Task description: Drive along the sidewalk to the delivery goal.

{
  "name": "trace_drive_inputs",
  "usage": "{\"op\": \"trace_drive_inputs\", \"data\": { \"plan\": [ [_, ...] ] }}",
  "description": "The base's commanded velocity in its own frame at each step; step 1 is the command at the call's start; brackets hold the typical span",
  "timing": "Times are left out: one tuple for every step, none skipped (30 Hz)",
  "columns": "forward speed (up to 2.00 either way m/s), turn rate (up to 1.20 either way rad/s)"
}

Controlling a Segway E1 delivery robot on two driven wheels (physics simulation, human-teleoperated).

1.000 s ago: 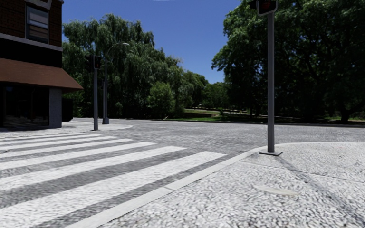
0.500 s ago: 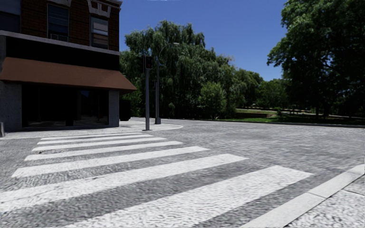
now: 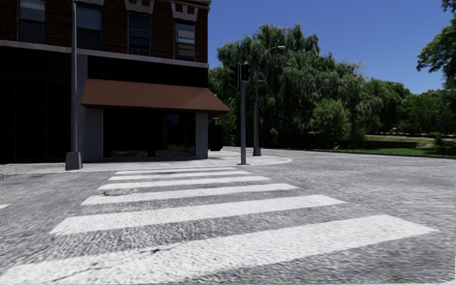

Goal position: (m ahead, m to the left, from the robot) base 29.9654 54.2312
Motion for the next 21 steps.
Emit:
{"op": "trace_drive_inputs", "data": {
  "plan": [
    [1.58, 0.59],
    [1.58, 0.59],
    [1.58, 0.59],
    [1.58, 0.59],
    [1.58, 0.59],
    [1.58, 0.59],
    [1.58, 0.59],
    [1.58, 0.59],
    [1.58, 0.59],
    [1.58, 0.56],
    [1.58, 0.52],
    [1.58, 0.52],
    [1.58, 0.48],
    [1.58, 0.44],
    [1.58, 0.43],
    [1.58, 0.40],
    [1.58, 0.40],
    [1.58, 0.39],
    [1.58, 0.39],
    [1.58, 0.39],
    [1.58, 0.39]
  ]
}}
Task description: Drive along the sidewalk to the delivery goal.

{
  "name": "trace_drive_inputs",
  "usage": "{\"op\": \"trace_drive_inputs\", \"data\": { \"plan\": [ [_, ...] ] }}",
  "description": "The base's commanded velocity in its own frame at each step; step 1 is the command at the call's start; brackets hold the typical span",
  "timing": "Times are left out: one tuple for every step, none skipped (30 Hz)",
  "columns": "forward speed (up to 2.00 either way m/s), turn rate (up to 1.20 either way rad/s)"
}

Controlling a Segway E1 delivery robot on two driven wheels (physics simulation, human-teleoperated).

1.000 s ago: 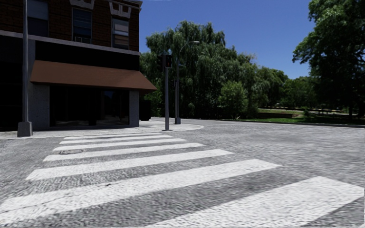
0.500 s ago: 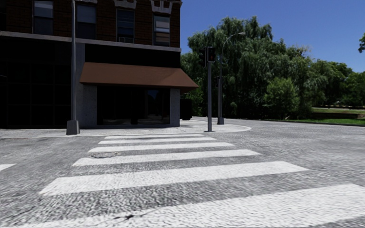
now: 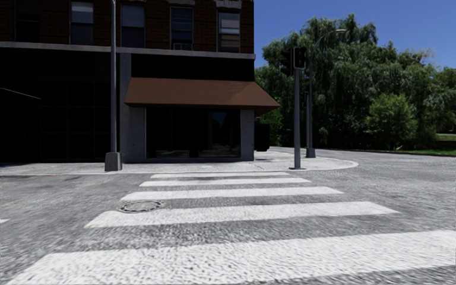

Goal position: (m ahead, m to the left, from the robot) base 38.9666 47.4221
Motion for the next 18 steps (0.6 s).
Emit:
{"op": "trace_drive_inputs", "data": {
  "plan": [
    [1.58, 0.39],
    [1.58, 0.39],
    [1.58, 0.39],
    [1.58, 0.32],
    [1.58, 0.15],
    [1.58, 0.00],
    [1.58, 0.00],
    [1.60, 0.00],
    [2.00, 0.00],
    [2.00, 0.00],
    [2.00, 0.00],
    [2.00, 0.00],
    [2.00, 0.00],
    [2.00, 0.00],
    [2.00, 0.00],
    [2.00, 0.00],
    [2.00, 0.00],
    [2.00, 0.00]
  ]
}}
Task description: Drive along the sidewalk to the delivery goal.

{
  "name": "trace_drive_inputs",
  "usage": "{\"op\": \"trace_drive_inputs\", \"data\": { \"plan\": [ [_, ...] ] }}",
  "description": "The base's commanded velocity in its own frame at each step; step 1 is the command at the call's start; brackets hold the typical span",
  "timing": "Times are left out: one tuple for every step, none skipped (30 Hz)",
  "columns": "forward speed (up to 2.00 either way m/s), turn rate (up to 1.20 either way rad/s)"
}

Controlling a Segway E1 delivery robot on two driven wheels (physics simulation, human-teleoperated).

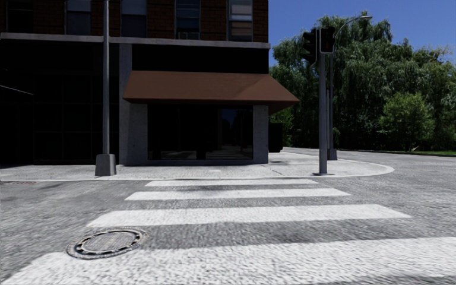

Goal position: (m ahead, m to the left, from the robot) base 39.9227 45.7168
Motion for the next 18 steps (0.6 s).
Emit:
{"op": "trace_drive_inputs", "data": {
  "plan": [
    [2.00, 0.00],
    [2.00, 0.00],
    [2.00, 0.00],
    [2.00, 0.00],
    [2.00, 0.00],
    [2.00, 0.00],
    [2.00, 0.00],
    [2.00, 0.00],
    [2.00, 0.00],
    [2.00, 0.00],
    [2.00, 0.00],
    [2.00, 0.00],
    [2.00, 0.00],
    [2.00, -0.03],
    [2.00, -0.09],
    [2.00, -0.23],
    [2.00, -0.23],
    [2.00, -0.23]
  ]
}}
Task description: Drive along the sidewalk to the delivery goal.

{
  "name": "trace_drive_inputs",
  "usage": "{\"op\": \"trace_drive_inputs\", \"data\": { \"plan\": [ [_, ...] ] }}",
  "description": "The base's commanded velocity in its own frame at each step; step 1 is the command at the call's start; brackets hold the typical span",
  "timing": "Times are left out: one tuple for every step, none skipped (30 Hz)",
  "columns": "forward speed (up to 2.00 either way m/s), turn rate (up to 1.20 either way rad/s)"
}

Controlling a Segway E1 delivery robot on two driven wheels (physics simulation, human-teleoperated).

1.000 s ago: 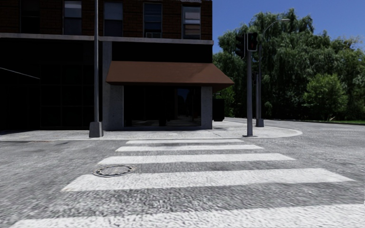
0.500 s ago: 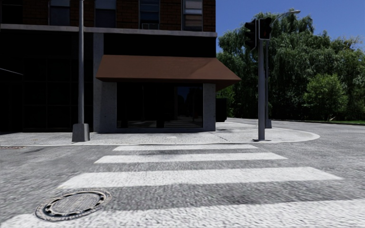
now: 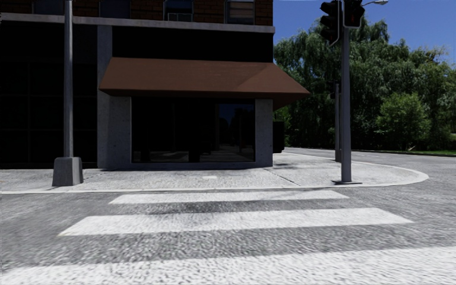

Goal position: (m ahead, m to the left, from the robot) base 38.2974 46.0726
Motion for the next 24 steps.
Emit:
{"op": "trace_drive_inputs", "data": {
  "plan": [
    [2.00, -0.23],
    [2.00, -0.23],
    [2.00, -0.23],
    [2.00, -0.23],
    [2.00, -0.23],
    [2.00, -0.23],
    [2.00, -0.23],
    [2.00, -0.23],
    [2.00, -0.23],
    [2.00, -0.23],
    [2.00, -0.23],
    [2.00, -0.23],
    [2.00, -0.24],
    [2.00, -0.24],
    [2.00, -0.24],
    [2.00, -0.24],
    [2.00, -0.24],
    [2.00, -0.24],
    [2.00, -0.24],
    [2.00, -0.24],
    [2.00, -0.24],
    [2.00, -0.24],
    [2.00, -0.25],
    [2.00, -0.25]
  ]
}}
